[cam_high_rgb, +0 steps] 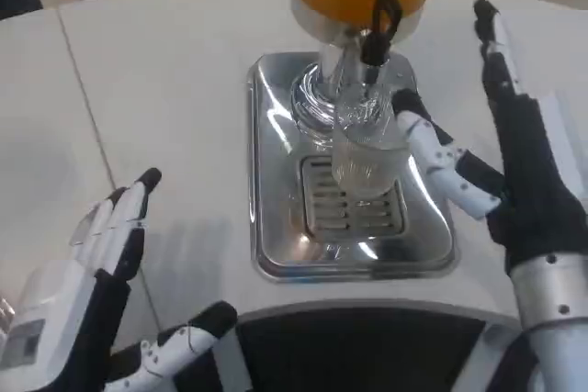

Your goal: Grasp the cup under the faucet to collect the drink, then remove the cup.

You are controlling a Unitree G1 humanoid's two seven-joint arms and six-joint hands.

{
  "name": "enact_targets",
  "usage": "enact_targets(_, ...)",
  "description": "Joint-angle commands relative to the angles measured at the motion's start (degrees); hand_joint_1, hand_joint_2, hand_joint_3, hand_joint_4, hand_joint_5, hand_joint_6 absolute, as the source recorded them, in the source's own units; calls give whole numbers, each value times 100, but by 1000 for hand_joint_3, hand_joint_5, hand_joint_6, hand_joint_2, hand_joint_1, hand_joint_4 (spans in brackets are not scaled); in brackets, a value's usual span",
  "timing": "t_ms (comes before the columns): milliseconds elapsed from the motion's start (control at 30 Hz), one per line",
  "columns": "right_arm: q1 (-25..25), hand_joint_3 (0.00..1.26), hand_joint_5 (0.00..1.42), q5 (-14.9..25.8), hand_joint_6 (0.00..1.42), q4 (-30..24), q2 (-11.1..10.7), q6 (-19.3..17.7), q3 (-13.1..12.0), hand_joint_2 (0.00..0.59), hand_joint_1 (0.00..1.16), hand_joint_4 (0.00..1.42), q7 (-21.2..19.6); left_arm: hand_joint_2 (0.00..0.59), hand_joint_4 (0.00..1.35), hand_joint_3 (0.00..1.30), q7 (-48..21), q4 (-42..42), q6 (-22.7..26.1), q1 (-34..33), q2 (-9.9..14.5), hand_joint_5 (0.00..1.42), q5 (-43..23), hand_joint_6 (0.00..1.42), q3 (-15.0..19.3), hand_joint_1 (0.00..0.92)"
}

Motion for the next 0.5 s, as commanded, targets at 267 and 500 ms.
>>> enact_targets(267, -810, 0, 0, 71, 1, 229, 38, 90, 404, 427, 472, 0, -239, 115, 0, 0, 31, -154, -50, 440, -292, 0, 6, 0, 109, 0)
enact_targets(500, -1116, 0, 0, 197, 1, 467, 139, 64, 450, 428, 465, 0, -437, 125, 0, 0, -16, -110, -42, 465, -330, 0, -65, 0, 144, 0)
